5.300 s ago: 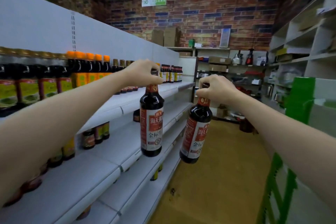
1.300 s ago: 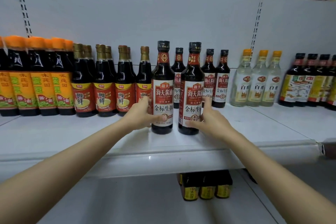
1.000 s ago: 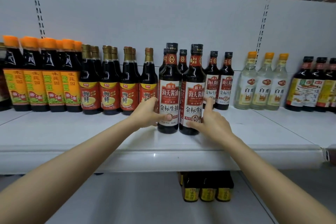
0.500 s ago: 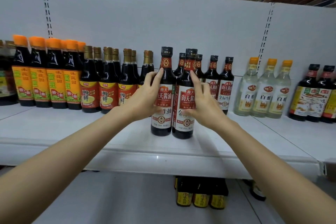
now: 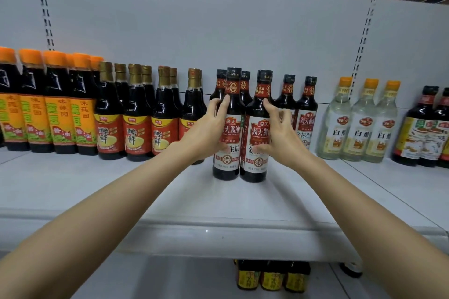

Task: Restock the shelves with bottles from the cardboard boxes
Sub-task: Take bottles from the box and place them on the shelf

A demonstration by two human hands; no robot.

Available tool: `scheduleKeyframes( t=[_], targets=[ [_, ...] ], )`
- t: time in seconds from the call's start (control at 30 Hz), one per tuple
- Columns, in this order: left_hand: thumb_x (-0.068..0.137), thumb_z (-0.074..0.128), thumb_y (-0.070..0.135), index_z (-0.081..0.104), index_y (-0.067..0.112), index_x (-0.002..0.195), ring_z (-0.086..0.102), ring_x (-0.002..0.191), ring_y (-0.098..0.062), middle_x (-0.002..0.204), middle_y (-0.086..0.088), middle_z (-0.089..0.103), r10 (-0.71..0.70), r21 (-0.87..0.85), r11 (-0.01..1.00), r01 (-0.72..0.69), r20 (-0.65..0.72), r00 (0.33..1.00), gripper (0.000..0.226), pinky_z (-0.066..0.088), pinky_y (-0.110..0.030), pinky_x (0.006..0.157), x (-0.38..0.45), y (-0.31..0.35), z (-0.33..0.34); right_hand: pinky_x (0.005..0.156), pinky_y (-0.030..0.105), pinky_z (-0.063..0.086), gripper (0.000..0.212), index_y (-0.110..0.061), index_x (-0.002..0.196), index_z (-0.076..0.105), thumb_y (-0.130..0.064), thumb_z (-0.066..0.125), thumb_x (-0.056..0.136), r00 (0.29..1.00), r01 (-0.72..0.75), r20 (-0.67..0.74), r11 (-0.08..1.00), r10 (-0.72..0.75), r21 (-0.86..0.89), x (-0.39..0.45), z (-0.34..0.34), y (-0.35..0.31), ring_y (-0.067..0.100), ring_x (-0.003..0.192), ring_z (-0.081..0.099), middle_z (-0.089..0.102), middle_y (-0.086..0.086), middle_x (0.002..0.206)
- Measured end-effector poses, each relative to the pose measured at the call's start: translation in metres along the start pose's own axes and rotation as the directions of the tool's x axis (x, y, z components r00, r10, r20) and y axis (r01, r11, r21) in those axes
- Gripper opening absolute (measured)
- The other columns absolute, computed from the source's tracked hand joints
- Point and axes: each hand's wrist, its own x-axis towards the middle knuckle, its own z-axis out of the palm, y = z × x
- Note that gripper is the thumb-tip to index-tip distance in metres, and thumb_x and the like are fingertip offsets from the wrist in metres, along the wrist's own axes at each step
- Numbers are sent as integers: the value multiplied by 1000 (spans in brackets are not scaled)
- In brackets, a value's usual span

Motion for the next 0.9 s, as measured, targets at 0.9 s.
scheduleKeyframes(
  t=[0.9],
  targets=[
    [70, 74, 56, 12, 2, 147, 23, 137, -31, 143, -13, 33, 47, 598, 802, 12, -83, 995, 112, 20, -46, 110, 50, -34, 19, 88, 42, 53, 106, -28, 152, 1, -17, 77, 78, 1000, -3, -27, 1000, 3, -8, 62, 46, 17, 30, 109, 55, 16, 10, 147]
  ],
)
